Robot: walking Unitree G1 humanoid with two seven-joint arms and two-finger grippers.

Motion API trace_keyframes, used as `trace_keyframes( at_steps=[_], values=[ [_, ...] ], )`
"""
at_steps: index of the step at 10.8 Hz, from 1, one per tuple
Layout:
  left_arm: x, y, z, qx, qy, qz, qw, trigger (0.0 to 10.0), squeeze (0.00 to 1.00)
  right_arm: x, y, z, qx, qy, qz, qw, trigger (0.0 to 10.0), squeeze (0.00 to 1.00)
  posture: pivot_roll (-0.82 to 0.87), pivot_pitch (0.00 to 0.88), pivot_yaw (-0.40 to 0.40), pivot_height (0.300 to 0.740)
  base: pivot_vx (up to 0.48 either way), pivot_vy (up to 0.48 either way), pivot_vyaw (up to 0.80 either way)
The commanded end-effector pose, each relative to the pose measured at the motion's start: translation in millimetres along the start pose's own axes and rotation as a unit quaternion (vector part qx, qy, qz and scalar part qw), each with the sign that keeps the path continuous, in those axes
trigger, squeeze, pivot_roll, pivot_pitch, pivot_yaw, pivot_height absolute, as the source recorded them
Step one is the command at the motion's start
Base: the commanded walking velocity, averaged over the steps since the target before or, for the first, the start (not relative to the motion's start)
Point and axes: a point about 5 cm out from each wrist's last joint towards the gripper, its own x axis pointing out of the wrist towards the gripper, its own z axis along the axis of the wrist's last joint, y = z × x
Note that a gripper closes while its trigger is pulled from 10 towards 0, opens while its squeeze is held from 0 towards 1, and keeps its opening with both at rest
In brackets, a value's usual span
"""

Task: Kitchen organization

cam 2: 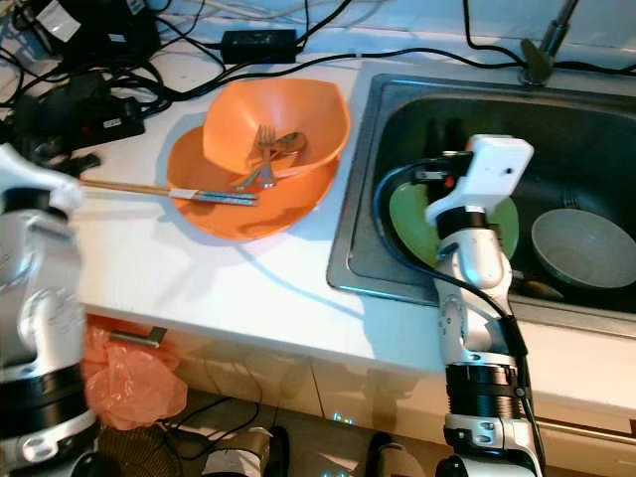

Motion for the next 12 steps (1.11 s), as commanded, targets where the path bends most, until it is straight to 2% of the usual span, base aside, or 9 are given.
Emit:
trace_keyframes(
  at_steps=[1,4,10,12],
  values=[
    [1.5,-3.9,0.4,0.001,-0.003,-0.009,1.0,10.0,0.0,-5.8,-2.7,-6.9,-0.001,0.011,-0.006,1.0,10.0,0.0,0.16,0.168,0.084,0.74,0.0,0.0,0.0],
    [-0.1,-7.3,-3.0,0.005,0.002,-0.018,1.0,10.0,0.0,-6.9,-4.4,-7.2,0.0,0.011,-0.011,1.0,10.0,0.0,0.17,0.173,0.086,0.74,0.0,0.0,0.0],
    [-0.8,-12.0,-3.5,-0.004,0.005,-0.022,1.0,10.0,0.0,-9.0,-4.2,-9.6,0.0,0.017,-0.015,1.0,10.0,0.0,0.17,0.179,0.09,0.74,-0.279,0.0,0.0],
    [-0.3,-10.9,-7.1,0.005,0.017,-0.019,1.0,10.0,0.0,-9.5,-4.7,-9.8,-0.001,0.019,-0.016,1.0,10.0,0.0,0.16,0.183,0.09,0.74,0.0,0.0,0.0]
  ],
)
